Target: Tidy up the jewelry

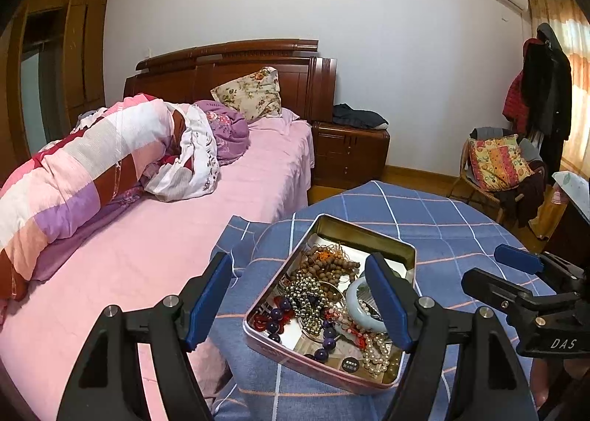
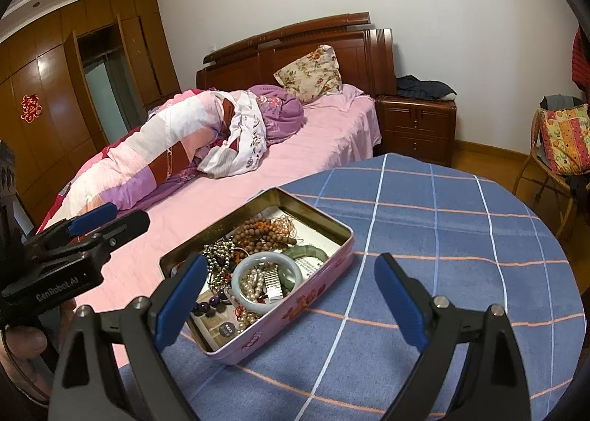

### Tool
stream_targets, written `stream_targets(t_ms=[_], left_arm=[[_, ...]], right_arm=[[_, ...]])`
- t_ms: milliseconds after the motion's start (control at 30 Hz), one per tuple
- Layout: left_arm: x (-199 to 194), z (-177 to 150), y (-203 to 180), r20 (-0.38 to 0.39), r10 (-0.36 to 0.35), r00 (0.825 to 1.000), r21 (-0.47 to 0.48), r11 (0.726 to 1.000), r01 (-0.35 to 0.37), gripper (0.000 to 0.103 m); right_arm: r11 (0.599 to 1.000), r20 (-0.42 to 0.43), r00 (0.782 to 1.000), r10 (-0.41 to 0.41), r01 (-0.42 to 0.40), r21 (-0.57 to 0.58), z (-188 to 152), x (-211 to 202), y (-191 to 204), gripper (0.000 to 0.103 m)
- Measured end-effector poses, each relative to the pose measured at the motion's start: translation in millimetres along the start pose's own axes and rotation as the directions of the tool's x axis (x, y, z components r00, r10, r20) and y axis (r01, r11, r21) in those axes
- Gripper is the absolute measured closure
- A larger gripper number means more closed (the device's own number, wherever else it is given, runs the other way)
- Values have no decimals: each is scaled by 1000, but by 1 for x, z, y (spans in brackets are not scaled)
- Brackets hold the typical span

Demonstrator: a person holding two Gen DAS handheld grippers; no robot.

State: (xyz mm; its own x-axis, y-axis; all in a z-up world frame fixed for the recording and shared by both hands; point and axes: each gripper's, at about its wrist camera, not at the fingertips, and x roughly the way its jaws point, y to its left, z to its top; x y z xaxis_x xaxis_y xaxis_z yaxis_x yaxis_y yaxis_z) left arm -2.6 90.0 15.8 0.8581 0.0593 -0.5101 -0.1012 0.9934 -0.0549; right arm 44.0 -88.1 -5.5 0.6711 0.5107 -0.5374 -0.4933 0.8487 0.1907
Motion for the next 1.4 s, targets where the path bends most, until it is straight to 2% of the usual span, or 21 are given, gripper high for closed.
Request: stream_targets(t_ms=[1400], left_arm=[[3, -2, 6, -16, -12, 1000, -21, 1000, 11, 28]], right_arm=[[1000, -12, 1000, -6, 6, 0, -3, 4, 2, 8]])
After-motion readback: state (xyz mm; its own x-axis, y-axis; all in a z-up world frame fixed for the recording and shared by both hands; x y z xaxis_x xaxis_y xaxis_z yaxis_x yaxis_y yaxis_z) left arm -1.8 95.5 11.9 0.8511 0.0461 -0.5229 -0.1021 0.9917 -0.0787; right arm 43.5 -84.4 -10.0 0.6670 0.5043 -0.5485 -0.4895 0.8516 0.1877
